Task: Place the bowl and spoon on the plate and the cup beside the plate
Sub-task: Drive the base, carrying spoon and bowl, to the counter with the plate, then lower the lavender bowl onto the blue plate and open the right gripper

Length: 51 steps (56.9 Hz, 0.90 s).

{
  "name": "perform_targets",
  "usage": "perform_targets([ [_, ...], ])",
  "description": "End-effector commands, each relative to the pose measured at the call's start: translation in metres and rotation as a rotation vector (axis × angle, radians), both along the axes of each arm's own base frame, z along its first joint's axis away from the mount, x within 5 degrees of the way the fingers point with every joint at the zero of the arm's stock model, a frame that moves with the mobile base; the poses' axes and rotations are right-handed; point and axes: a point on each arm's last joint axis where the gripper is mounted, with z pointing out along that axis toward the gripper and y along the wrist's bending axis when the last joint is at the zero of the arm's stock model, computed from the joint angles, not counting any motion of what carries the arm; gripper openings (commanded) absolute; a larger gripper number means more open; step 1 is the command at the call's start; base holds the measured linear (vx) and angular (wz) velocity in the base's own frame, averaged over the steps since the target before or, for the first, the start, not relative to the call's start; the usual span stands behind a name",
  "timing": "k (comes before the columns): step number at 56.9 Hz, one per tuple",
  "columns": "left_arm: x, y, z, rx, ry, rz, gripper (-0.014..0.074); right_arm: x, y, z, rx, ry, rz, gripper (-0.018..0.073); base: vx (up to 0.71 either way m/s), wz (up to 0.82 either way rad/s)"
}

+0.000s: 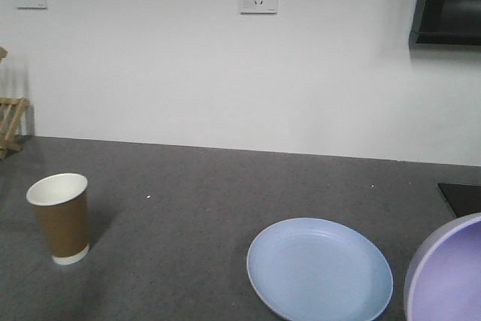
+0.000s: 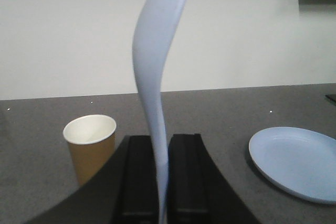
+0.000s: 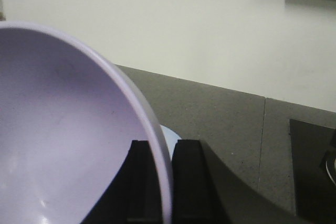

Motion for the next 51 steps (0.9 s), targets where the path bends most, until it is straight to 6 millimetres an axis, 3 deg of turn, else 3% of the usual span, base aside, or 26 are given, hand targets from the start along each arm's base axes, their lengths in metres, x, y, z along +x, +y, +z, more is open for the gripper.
perform_targets([
  [1,-0.0005,0.0018,0.0153,-0.052,-0.092,0.020,0.0000,0.0004,-0.0024,0.0165,0.012,-0.103,-0.028,-0.0009,0.37,-0.20],
  [27,-0.0005,0.0018,0.0153,-0.052,-0.092,0.020,0.0000,0.0004,-0.0024,0.0165,0.012,-0.103,-0.028,-0.0009,0.31,-0.19],
  [51,-0.0005,0.0018,0.0153,-0.052,-0.092,0.020,0.0000,0.0004,-0.0024,0.0165,0.012,-0.103,-0.028,-0.0009,0.12,-0.05],
])
